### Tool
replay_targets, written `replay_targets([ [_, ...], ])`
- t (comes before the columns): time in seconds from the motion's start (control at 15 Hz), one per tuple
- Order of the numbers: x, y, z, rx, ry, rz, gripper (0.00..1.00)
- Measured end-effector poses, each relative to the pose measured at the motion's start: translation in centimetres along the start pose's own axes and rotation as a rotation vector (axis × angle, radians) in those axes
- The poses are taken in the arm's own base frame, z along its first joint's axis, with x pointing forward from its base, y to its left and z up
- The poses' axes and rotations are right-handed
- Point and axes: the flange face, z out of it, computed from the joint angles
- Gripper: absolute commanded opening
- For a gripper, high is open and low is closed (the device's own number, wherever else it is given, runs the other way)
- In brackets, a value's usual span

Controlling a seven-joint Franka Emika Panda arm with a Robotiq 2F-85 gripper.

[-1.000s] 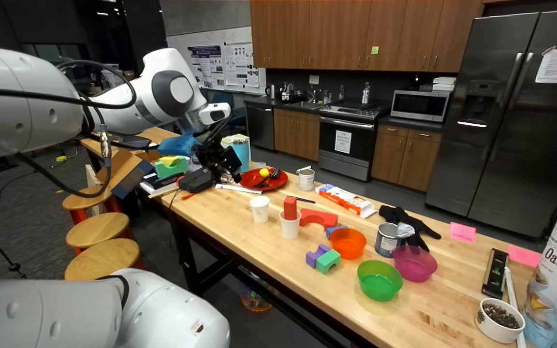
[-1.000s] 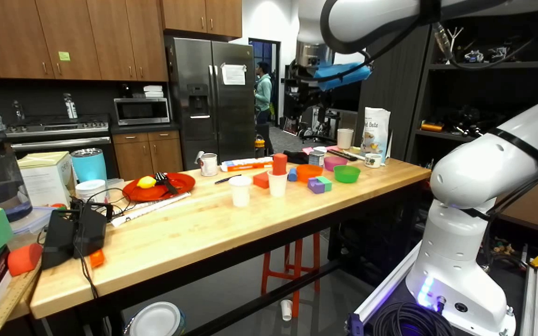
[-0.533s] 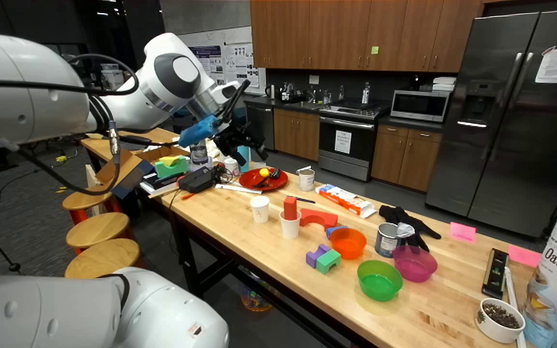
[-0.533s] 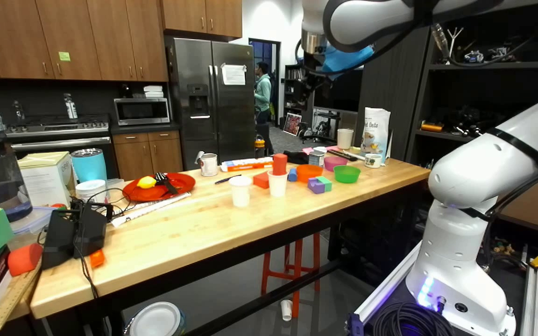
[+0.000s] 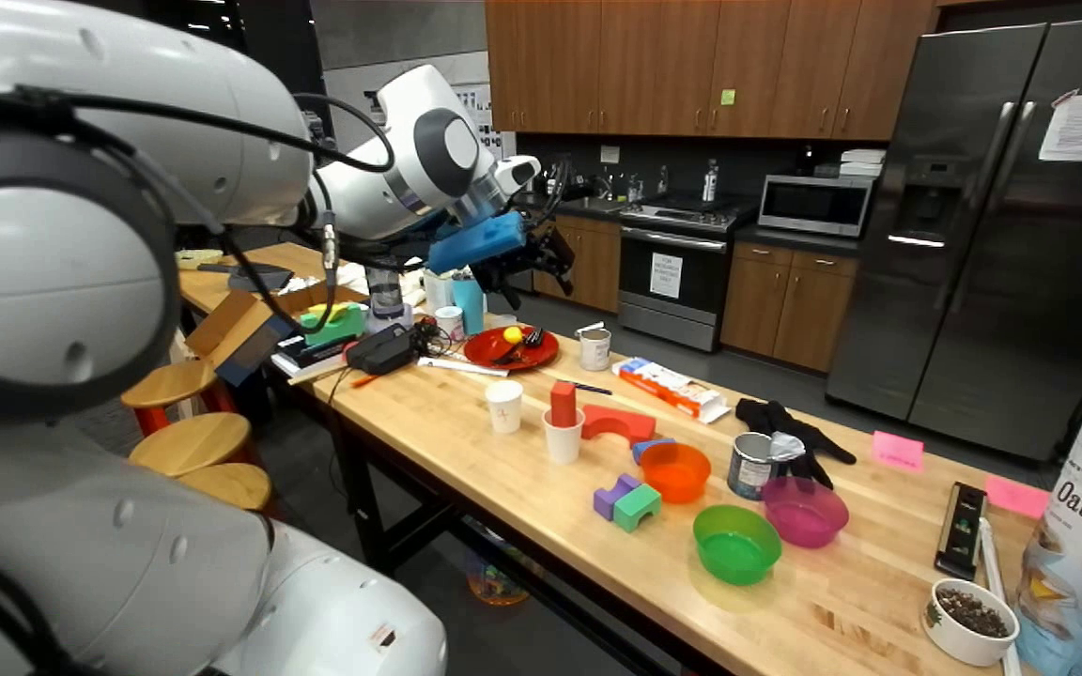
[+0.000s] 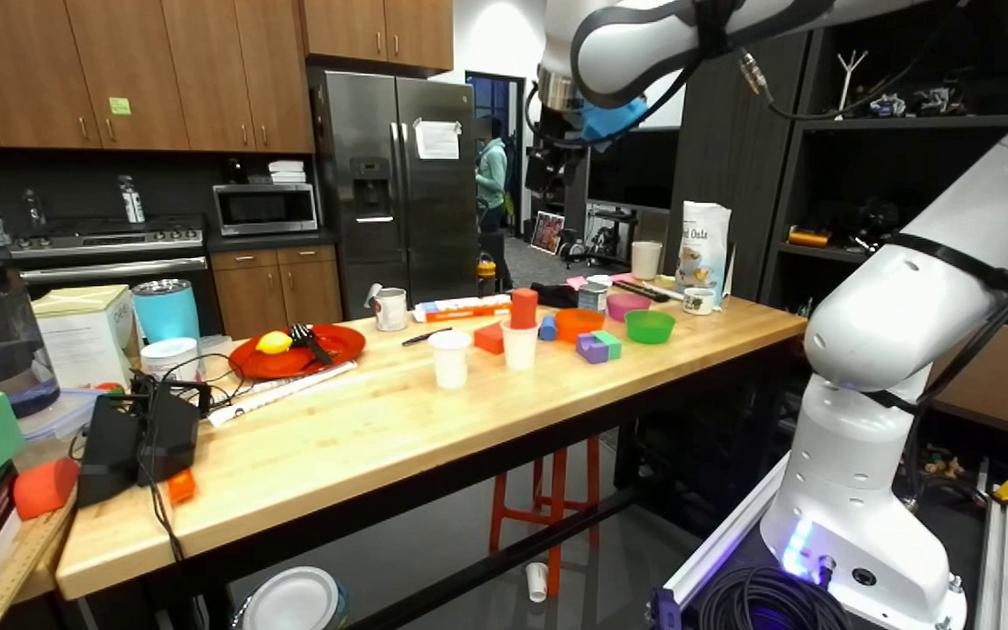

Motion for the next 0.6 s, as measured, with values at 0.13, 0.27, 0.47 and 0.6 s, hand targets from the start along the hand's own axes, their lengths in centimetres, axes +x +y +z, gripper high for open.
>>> replay_targets([
  [0.13,1.9,-0.6,2.0,0.031,-0.029,-0.034,1.0],
  [0.27,3.6,-1.4,3.7,0.059,-0.055,-0.056,1.0],
  [0.47,5.9,-2.4,5.3,0.084,-0.091,-0.073,1.0],
  [0.6,6.3,-2.7,6.4,0.088,-0.132,-0.08,1.0],
])
